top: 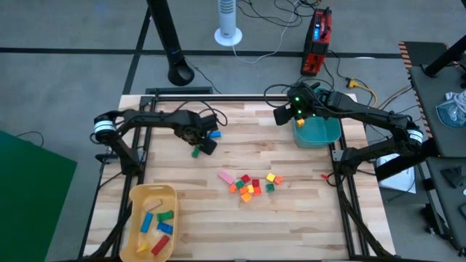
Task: Sort blocks
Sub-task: Put the green rectangular block into the yellow bin
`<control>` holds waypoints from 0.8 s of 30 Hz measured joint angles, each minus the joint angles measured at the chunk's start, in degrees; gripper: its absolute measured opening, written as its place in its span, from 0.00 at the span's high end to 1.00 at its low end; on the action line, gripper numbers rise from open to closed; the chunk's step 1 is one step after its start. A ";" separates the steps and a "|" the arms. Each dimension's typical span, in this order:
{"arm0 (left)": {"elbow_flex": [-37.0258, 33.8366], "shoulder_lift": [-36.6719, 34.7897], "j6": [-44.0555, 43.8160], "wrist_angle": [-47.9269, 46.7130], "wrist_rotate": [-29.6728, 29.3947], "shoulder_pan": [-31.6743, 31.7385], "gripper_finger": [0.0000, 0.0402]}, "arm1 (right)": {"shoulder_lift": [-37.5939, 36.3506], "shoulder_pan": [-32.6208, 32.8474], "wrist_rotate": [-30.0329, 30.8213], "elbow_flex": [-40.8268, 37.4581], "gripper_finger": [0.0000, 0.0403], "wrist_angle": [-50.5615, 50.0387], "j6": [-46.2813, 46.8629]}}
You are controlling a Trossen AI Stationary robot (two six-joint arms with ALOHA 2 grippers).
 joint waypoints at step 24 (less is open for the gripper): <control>-4.54 1.03 0.72 4.55 0.50 -1.62 0.52 | 0.00 0.00 0.04 -0.05 0.46 0.01 -0.76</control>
